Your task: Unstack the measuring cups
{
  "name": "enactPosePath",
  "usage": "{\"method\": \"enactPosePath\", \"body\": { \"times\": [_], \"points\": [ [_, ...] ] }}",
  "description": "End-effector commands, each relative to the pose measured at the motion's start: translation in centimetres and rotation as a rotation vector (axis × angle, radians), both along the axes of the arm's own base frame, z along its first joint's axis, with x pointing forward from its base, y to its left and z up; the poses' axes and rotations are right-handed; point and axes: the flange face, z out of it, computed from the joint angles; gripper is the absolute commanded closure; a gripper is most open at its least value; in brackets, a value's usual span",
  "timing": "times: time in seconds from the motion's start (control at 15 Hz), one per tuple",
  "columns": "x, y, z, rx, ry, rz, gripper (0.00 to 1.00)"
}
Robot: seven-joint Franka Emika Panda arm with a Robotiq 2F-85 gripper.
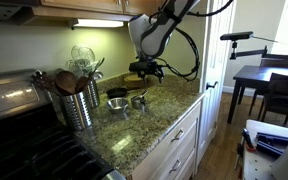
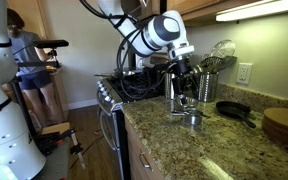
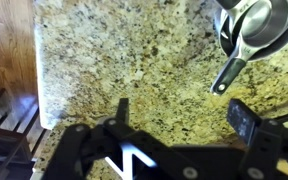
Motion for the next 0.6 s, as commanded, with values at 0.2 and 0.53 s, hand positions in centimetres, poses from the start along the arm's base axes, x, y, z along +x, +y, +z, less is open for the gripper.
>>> {"method": "enactPosePath", "body": {
  "times": [0.2,0.53],
  "points": [
    [4.8,-0.1,-2.4,-0.049,-0.028,-0.093,0.00],
    [6.5,-0.9,-5.2,-0.058,-0.007,-0.132,0.00]
  ]
}}
